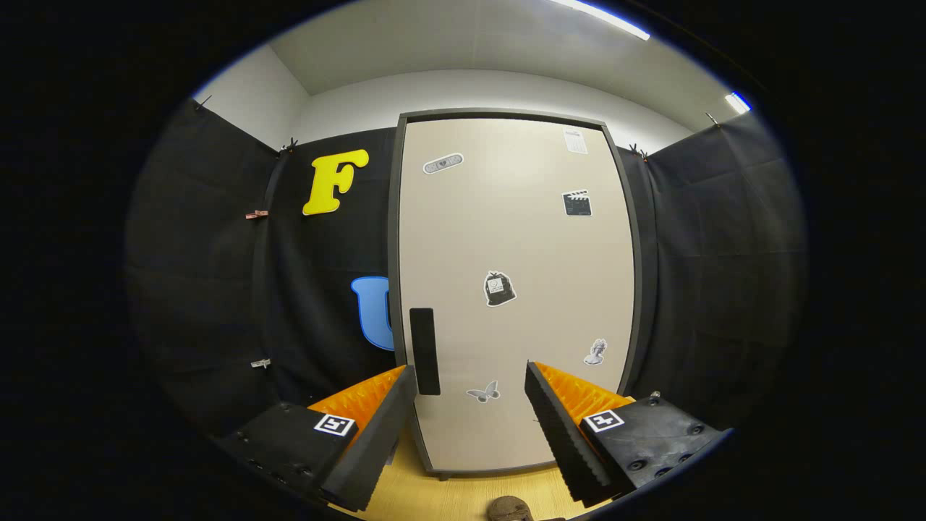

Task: Open the shoe cabinet door, grab the shoes and put them into the shoe cabinet, then close the shoe cabinet door.

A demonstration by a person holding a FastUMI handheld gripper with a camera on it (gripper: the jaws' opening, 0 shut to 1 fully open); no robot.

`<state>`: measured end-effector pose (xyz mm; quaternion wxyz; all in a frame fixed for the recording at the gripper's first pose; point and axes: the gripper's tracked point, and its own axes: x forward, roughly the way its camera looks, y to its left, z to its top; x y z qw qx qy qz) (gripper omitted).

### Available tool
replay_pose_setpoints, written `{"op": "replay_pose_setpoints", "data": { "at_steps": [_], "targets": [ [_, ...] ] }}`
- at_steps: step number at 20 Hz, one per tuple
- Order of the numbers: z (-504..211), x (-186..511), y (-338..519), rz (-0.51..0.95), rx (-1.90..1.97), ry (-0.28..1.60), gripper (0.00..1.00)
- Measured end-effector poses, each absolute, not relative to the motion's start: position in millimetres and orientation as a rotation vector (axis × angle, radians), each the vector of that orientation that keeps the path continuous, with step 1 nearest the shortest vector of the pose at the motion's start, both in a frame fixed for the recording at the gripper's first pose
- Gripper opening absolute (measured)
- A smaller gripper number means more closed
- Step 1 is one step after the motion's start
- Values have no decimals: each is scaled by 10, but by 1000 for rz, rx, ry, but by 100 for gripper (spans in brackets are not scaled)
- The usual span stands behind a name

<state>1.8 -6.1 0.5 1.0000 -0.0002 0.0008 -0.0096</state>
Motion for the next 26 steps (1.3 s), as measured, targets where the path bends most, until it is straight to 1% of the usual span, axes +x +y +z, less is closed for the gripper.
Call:
{"op": "replay_pose_setpoints", "data": {
  "at_steps": [8,17,21,26],
  "targets": [
    [-140,236,127,19,23,32,99],
    [-483,967,425,27,30,97,99],
    [-558,1297,421,13,31,105,99],
    [-568,1546,388,-11,39,92,99]
  ]
}}
